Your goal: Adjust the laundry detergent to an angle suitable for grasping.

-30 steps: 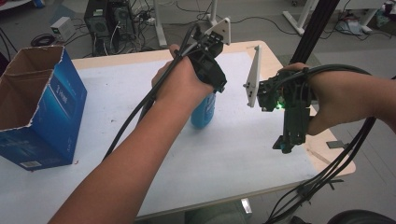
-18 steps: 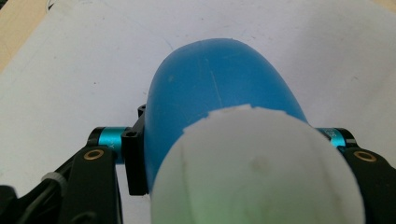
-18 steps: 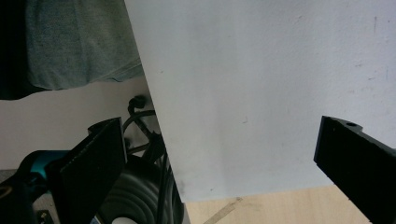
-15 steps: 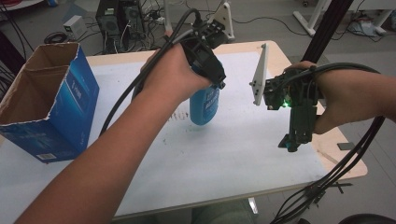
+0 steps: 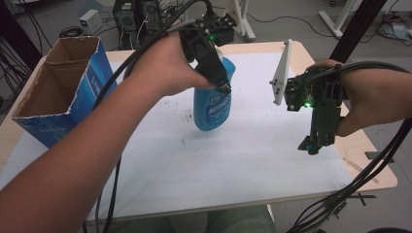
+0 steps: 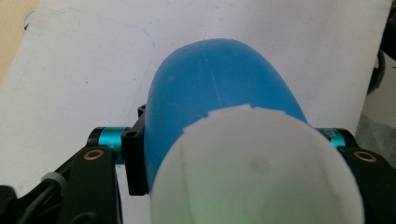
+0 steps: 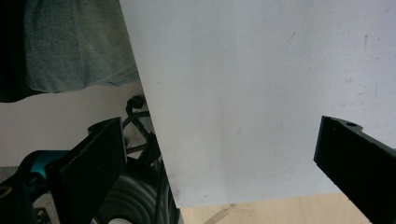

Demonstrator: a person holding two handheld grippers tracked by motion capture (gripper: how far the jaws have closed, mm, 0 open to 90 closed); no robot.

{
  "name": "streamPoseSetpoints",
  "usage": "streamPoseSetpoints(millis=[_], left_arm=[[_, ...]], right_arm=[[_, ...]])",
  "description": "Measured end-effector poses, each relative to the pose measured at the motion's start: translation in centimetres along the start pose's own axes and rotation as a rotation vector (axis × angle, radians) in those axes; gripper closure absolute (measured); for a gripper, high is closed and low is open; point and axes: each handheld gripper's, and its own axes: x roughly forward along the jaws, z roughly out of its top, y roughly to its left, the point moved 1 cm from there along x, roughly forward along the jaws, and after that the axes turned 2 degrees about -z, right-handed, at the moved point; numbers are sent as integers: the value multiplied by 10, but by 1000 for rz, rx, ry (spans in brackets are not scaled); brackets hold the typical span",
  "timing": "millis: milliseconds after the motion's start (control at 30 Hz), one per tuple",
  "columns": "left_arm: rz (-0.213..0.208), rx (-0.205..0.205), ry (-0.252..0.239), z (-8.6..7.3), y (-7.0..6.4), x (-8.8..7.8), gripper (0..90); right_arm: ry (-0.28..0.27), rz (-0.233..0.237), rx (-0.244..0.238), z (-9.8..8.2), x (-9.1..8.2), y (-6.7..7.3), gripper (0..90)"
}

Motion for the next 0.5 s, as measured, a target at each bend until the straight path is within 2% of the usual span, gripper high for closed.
streamPoseSetpoints(millis=[233,300,333,400,500], left_arm=[[-62,148,16,-20,1,-9,373],[-70,151,17,-22,1,-10,373],[-90,176,19,-27,2,-12,373],[-107,185,13,-32,3,-14,374],[-122,248,-1,-41,1,-17,373]], right_arm=[[5,5,-6,6,2,-1,14],[9,5,-2,7,1,-1,14],[6,1,-7,8,2,-2,14],[8,7,-13,11,3,-2,14],[11,14,-16,15,3,-4,14]])
